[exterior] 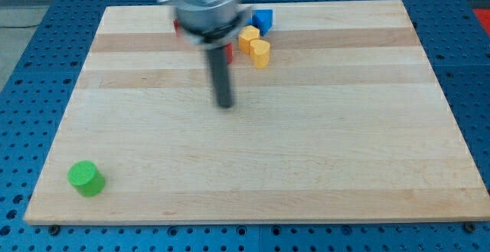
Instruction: Move the green star right to the green circle
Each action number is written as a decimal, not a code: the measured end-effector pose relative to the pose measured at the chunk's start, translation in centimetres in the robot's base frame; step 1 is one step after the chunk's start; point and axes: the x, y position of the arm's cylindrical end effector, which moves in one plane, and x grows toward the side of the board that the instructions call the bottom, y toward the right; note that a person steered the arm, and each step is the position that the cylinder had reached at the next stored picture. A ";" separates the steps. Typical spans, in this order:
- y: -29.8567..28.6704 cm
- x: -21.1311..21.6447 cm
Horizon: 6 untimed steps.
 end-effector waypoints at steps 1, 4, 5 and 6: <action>12.5 -6.8; 13.8 -22.6; 5.2 -22.3; -0.6 -21.4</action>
